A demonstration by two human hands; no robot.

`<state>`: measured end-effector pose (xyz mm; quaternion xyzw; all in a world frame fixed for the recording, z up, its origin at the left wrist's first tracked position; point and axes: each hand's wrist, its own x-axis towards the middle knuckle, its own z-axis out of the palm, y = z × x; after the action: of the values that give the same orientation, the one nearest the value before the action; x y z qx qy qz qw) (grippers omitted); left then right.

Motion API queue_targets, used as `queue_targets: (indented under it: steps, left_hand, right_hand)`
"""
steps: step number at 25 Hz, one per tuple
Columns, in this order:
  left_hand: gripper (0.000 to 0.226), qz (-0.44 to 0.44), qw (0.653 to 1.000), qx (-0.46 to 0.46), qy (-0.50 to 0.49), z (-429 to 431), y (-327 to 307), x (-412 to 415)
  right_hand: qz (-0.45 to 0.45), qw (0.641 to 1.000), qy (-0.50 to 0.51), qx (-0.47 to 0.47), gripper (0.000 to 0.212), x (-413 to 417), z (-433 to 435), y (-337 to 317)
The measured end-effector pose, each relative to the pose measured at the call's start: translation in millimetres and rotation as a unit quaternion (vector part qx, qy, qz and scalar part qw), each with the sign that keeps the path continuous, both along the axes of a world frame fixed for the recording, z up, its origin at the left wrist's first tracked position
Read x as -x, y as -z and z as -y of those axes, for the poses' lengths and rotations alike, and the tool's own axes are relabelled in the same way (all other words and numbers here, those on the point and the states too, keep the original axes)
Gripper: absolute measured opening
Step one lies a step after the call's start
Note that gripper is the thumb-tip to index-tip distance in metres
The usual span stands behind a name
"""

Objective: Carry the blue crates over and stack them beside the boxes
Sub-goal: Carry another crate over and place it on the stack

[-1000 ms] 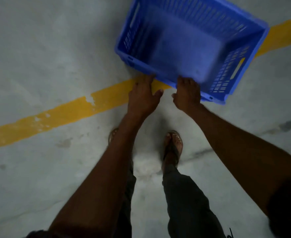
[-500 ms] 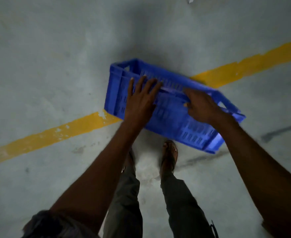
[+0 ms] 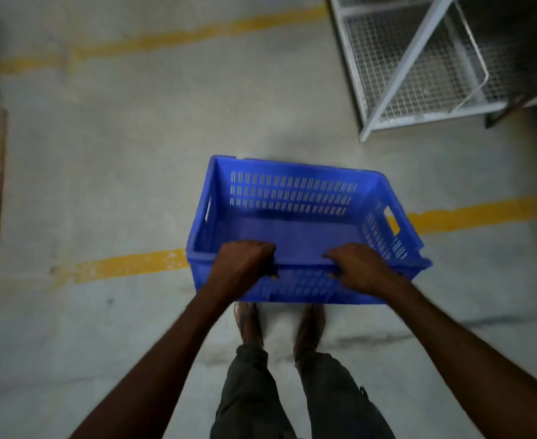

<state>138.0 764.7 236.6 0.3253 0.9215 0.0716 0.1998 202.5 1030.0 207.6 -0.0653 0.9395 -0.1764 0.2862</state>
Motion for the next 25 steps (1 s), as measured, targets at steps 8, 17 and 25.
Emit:
queue_targets:
  steps: [8,17,25]
  left_hand:
    - [0.039,-0.083,0.861,0.008,-0.501,222.5,-87.5,-77.8]
    - [0.04,-0.084,0.685,-0.079,-0.72,494.7,-139.5,-256.6]
    - [0.034,-0.112,0.504,-0.16,-0.841,674.7,-162.7,-396.7]
  right_hand:
    - [-0.19,0.963,-0.191,-0.022,0.046,7.1,161.0,-108.5]
    - [-0.284,0.903,-0.321,-0.013,0.03,-31.7,466.3,-161.6]
    - [-0.24,0.876,-0.413,0.068,0.043,-52.8,700.9,-184.9]
